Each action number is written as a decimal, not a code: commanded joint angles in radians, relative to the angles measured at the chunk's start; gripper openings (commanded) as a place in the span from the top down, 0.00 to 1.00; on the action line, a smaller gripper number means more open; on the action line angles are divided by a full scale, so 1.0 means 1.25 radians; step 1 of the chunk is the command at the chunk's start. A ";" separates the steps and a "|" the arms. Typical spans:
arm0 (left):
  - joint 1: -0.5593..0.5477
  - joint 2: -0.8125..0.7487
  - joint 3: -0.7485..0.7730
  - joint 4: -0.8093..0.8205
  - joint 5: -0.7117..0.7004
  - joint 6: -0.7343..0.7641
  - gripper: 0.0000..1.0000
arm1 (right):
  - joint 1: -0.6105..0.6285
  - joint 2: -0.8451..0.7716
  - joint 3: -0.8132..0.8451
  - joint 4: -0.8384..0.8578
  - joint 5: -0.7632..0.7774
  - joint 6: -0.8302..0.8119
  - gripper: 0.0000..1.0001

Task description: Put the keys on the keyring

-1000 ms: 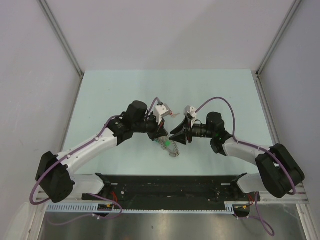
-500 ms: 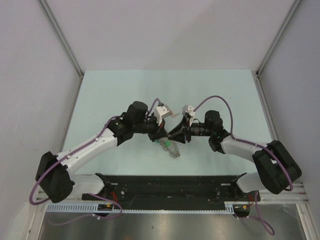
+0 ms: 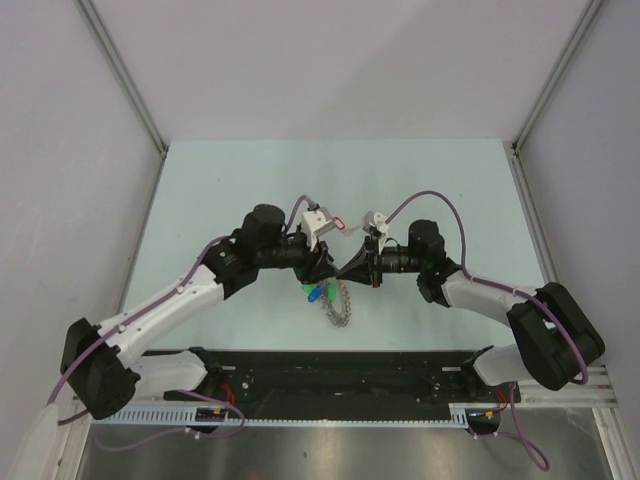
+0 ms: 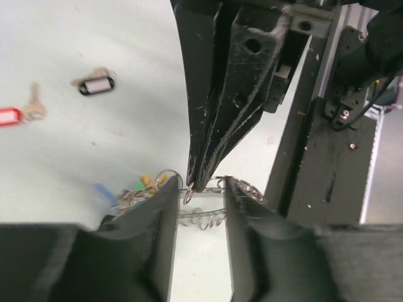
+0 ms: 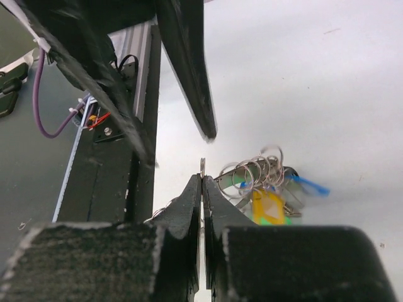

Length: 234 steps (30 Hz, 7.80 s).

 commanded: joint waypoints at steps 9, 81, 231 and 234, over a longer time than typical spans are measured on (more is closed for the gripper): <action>-0.006 -0.309 -0.249 0.328 -0.247 -0.235 0.36 | -0.015 -0.117 0.028 -0.005 0.008 0.009 1.00; -0.008 -0.209 -0.253 0.396 -0.068 -0.158 1.00 | 0.002 -0.278 0.039 -0.253 0.047 -0.085 0.80; -0.030 -0.354 -0.212 0.255 -0.104 -0.109 1.00 | 0.176 -0.321 0.112 -0.306 0.346 -0.220 0.52; -0.030 -0.354 -0.210 0.253 -0.104 -0.111 1.00 | 0.193 -0.295 0.123 -0.299 0.352 -0.227 0.54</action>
